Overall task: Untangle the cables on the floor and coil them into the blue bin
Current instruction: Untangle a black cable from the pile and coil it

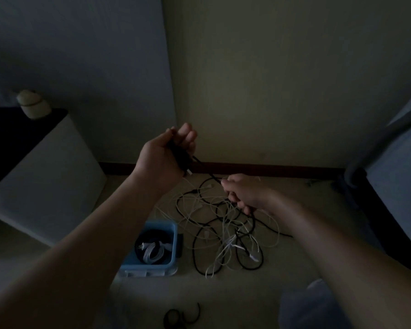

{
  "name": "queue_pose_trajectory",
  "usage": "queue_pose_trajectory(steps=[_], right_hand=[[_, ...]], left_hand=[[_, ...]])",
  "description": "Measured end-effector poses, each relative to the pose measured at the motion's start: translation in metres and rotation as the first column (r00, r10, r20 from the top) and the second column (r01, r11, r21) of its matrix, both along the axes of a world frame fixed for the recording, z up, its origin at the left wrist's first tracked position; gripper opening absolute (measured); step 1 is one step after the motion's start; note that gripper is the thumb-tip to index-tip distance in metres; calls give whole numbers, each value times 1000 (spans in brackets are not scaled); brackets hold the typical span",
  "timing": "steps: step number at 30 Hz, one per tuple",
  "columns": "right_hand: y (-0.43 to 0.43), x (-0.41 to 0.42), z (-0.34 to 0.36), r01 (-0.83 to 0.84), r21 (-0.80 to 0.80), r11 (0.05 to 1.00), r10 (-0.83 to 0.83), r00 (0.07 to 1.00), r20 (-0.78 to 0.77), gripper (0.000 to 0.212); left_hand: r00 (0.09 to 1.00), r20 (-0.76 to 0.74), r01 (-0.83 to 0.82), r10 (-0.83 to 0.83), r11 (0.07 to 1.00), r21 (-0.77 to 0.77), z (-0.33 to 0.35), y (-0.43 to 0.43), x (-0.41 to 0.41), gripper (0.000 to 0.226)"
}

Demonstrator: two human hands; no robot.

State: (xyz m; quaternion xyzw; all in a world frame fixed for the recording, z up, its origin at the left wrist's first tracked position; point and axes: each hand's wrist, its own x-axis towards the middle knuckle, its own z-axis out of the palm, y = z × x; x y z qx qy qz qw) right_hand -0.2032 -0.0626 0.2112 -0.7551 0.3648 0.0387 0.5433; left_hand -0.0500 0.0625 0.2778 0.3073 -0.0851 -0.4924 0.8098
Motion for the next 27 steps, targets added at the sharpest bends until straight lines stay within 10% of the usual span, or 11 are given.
queue_pose_trajectory(steps=[9,16,27], right_hand=[[13,1,20,-114,-140,984,150,949,276,17],[20,2,40,-197,-174,965,248,902,352,11],[1,-10,41,162,-434,886,83,866,493,42]], left_hand=[[917,394,-134,61,978,160,-14,-6,3,28],[433,873,-277,-222,889,364,-40,-12,-15,20],[508,540,354,-671,734,579,-20,-2,-17,51]])
